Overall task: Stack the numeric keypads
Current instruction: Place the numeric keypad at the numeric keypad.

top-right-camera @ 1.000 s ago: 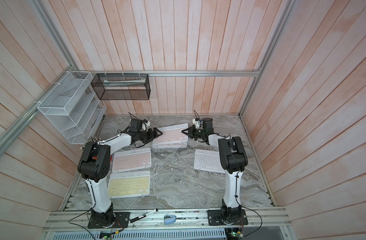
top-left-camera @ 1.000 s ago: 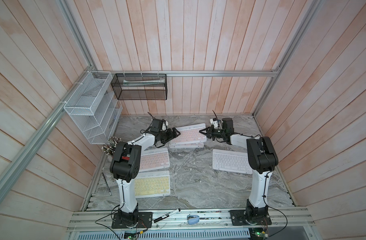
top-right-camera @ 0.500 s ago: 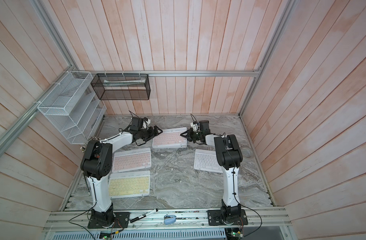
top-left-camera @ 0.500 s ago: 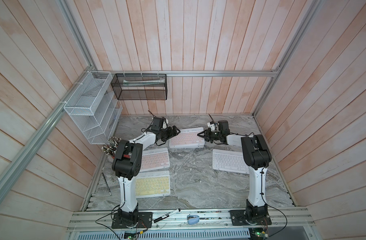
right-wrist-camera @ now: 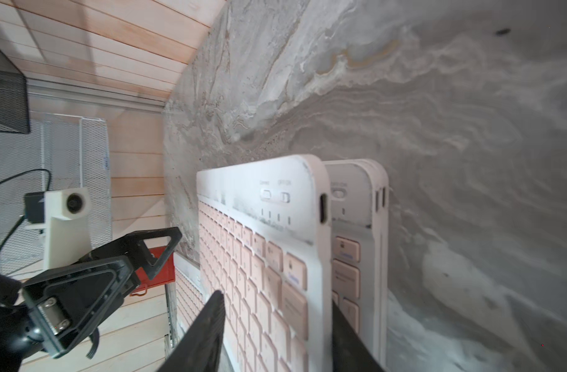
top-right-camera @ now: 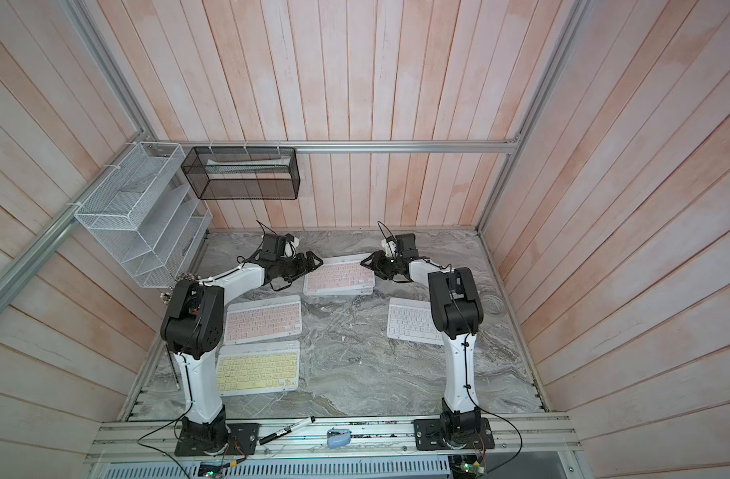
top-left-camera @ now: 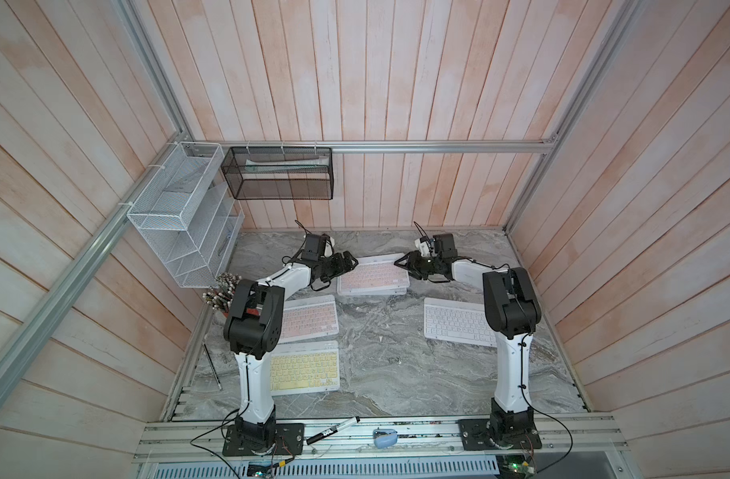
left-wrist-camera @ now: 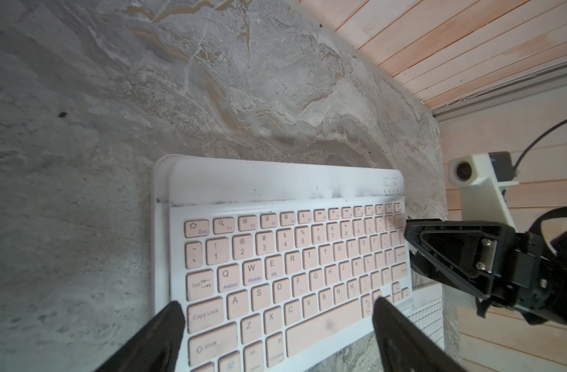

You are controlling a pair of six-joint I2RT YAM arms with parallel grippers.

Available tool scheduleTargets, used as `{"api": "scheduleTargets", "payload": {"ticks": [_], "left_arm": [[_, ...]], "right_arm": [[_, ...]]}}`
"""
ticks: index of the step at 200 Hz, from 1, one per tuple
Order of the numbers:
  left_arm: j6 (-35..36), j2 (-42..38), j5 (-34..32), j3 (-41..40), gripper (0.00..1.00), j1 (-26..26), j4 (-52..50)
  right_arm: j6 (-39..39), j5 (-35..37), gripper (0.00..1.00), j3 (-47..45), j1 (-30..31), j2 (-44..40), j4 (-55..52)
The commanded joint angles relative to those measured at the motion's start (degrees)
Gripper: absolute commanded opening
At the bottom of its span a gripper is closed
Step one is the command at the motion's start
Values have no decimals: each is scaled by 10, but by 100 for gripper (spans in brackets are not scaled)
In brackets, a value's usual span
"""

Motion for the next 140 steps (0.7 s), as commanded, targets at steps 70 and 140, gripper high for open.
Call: {"api": "scheduleTargets", "payload": {"ticks": [70, 140], "left_arm": [[12, 5, -10, 0, 92, 1, -2], [9, -3, -21, -6, 95, 0, -5]], "right_arm": [[-56, 121, 57, 33, 12, 13, -106], [-60, 139, 57, 36, 13, 7, -123]]}}
